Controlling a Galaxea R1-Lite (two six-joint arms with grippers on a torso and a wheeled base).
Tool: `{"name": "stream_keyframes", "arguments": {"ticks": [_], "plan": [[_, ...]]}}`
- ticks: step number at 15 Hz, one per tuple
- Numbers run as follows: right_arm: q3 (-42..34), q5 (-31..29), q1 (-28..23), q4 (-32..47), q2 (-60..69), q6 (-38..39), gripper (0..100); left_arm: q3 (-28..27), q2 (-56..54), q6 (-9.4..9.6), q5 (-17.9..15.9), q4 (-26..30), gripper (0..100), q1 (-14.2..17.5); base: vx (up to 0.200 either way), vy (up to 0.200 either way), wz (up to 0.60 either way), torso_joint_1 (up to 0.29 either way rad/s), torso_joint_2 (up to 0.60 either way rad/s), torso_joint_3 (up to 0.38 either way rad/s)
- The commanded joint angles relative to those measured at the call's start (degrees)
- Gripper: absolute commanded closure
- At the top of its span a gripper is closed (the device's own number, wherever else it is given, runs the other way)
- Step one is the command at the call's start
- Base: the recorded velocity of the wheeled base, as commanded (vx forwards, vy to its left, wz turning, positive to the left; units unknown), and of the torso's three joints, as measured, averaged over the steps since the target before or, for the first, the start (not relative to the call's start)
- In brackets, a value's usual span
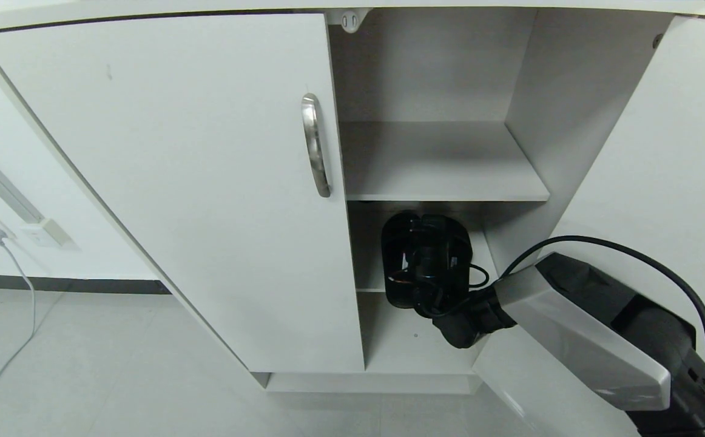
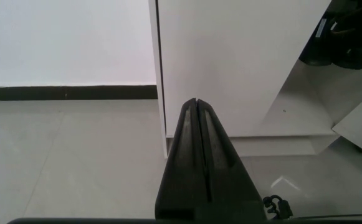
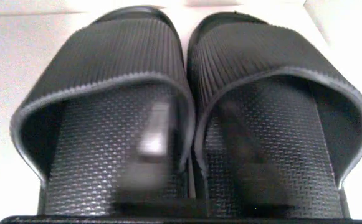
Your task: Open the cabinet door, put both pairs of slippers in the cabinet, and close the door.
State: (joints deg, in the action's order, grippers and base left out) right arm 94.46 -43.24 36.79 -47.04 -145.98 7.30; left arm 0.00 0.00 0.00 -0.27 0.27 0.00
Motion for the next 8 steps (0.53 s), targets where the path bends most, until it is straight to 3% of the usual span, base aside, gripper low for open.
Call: {"name": "stream_keyframes", "arguments": {"ticks": [1, 8], "plan": [[-1.0, 0.0, 0.1, -0.3, 0.3, 0.0, 0, 0.0, 0.1, 0.00, 0.0, 0.0, 100, 0.0, 0.000, 0.000, 0.00, 0.000, 0.00, 0.000], [-17.5, -0.5, 2.8, -6.5, 10.9, 0.0, 0, 0.0, 0.1, 0.00, -0.1, 0.0, 100, 0.0, 0.000, 0.000, 0.00, 0.000, 0.00, 0.000]]}}
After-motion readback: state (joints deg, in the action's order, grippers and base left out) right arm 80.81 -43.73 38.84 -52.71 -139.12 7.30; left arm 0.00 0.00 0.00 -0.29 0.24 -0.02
